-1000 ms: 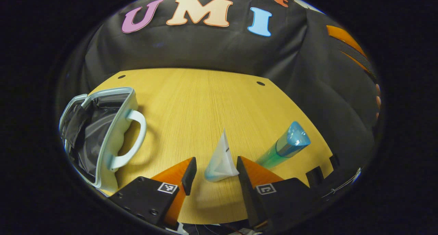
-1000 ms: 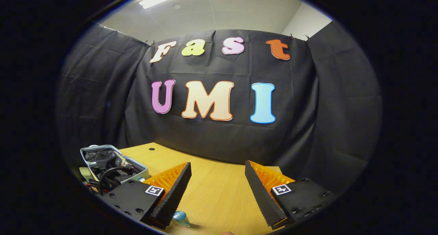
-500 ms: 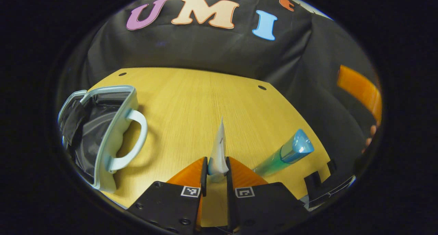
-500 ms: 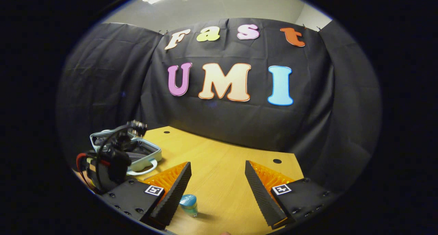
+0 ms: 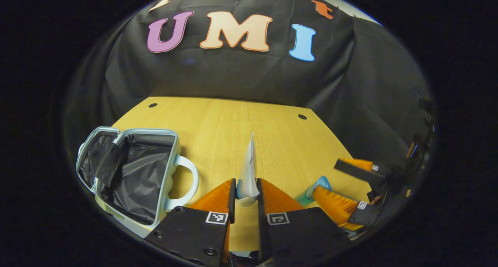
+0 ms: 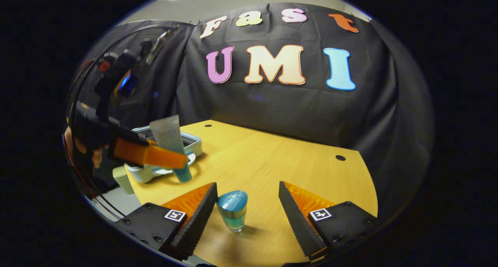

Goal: First open the suitcase, pack the skin care products into it, and then close the suitcase.

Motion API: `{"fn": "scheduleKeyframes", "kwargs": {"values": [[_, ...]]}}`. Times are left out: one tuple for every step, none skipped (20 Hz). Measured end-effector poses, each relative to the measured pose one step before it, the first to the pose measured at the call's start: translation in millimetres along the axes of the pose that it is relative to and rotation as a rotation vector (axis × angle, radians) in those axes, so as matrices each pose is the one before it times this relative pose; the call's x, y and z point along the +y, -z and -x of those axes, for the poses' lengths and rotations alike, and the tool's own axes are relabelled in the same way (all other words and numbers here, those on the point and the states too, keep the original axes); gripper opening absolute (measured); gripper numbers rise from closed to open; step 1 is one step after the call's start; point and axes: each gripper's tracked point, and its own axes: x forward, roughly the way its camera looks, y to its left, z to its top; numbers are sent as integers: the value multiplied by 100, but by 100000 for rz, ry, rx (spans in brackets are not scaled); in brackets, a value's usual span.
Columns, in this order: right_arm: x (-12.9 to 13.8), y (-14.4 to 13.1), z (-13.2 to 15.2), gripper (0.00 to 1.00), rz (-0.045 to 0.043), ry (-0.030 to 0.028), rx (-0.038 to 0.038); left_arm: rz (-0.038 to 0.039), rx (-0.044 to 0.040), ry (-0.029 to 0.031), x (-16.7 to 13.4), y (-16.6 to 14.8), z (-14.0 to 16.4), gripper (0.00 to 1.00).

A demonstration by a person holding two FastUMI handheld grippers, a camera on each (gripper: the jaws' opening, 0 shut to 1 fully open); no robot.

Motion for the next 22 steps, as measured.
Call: {"fn": "scheduleKeyframes", "kwargs": {"values": [[56,1086,-190,98,589,-960,2133,-457,-56,-1040,231,-258,303,22],[443,969,-265,98,671,-1171,1000,27,318,-1112,224,7,315,22],[312,802,-54,98,603,-799,1158,291,68,-575,242,-97,277,22],[109,842,-326,99,401,-641,1296,501,310,-822,292,-67,234,22],[204,896,-174,94,-124,-1184,1844,281,243,-1047,411,159,180,22],[493,1002,-402,92,-1162,-2429,2619,342,387,-1321,565,53,295,22],[430,757,-322,82,-1009,-756,2122,245,84,-881,433,15,249,22],[-263,-467,1037,68,-428,106,-884,218,178,-745,442,85,195,22],[194,311,-1267,53,-1268,-1032,1009,33,310,-607,442,90,194,22],[109,-231,35,52,-1308,-955,971,-10,812,-506,513,153,90,22],[383,-290,-98,49,-1642,-745,1703,-90,389,-386,566,-10,195,22],[296,-664,-78,51,-1049,-403,542,199,500,132,566,-29,165,22],[453,-789,83,48,-913,-348,1008,408,1199,-322,882,124,137,22],[710,-1153,31,51,-1219,-1046,-277,421,2260,-576,1084,361,78,22],[834,-1408,-45,51,-1389,-1172,-857,-200,1222,-899,1190,-10,59,22],[890,-1435,-185,48,-1484,-1196,-535,-371,1255,-1463,1385,-19,63,22],[1029,-1424,-348,51,-1324,-1158,-805,105,1258,-1274,1432,22,100,22],[992,-1304,-293,48,-940,-737,-580,202,1575,-742,1373,122,-82,22],[927,-960,-330,51,-771,-579,-1204,184,1048,-573,1307,-100,-150,22],[1114,-961,-446,51,-808,-534,-541,177,1667,-1228,1573,28,-117,22],[1053,-771,-606,51,-1131,-704,-74,165,1734,-1065,1283,13,-248,22],[1179,-515,-635,48,-1053,-1008,250,70,1666,-530,1473,108,-347,22]]}}
